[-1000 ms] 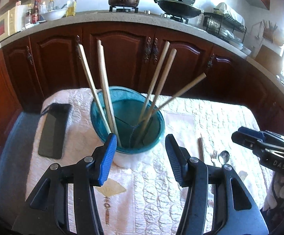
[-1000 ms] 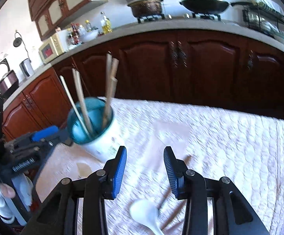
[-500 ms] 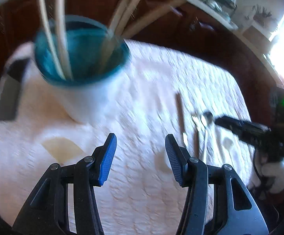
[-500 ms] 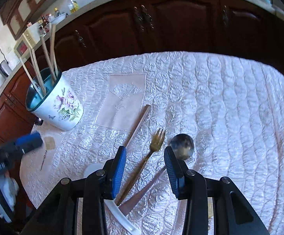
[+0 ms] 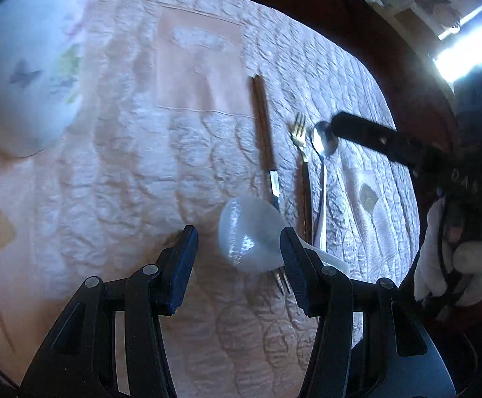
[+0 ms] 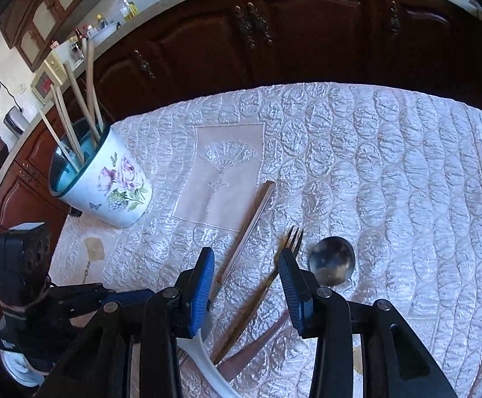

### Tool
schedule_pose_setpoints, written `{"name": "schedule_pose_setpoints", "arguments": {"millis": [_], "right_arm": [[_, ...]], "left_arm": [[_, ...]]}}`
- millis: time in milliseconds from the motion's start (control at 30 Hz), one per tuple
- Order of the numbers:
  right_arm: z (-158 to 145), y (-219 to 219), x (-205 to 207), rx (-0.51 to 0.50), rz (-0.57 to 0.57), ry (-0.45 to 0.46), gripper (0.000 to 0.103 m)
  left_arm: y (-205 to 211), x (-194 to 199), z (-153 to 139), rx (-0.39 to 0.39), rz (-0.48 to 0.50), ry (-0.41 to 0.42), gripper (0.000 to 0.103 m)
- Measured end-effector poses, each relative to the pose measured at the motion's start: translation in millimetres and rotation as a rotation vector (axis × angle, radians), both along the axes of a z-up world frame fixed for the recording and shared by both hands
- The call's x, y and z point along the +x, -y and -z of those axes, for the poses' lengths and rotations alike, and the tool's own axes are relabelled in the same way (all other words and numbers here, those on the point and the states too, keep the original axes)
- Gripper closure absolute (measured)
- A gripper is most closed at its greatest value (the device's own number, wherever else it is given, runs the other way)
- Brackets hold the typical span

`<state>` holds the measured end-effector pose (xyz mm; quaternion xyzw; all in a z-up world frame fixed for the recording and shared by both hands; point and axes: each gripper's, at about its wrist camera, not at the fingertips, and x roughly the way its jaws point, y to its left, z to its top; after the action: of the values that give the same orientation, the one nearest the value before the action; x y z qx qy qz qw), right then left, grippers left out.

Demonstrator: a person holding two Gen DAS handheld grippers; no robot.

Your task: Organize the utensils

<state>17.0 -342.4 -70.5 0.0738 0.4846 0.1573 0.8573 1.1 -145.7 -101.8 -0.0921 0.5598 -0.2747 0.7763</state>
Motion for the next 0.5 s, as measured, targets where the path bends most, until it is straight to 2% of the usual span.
{"name": "schedule_pose_setpoints", "arguments": {"millis": [67, 100, 167, 267, 433, 500], "right_arm": [[3.2, -3.4, 6.2, 0.003, 0.002, -0.006, 0.065], [4.7, -4.4, 8.7, 0.010, 0.004, -0.009, 0.065], [7.5, -5.4, 14.4, 0.029, 0.005, -0.017, 0.065], [12.5, -9.2, 26.7, 0.043, -0.002, -0.034, 0.065], [25.9, -19.1, 58.1, 0.048, -0.003, -0.096, 0.065], [34.4, -26.2, 71.0, 0.041, -0.005, -0.124, 0.069]], "left_arm": [[5.4, -0.2, 1.5, 0.015, 0.010, 0.021, 0.076], [6.2, 1.4, 3.5, 0.027, 0.012, 0.018, 0.093], [3.4, 3.5, 6.8, 0.000, 0.010, 0.004, 0.094], [-4.5, 1.4, 2.1, 0.000, 0.013, 0.027, 0.095], [-39.1, -3.5, -23.7, -0.013, -0.030, 0.080, 0.099], [-55.8, -6.5, -36.1, -0.009, -0.050, 0.110, 0.100]]}}
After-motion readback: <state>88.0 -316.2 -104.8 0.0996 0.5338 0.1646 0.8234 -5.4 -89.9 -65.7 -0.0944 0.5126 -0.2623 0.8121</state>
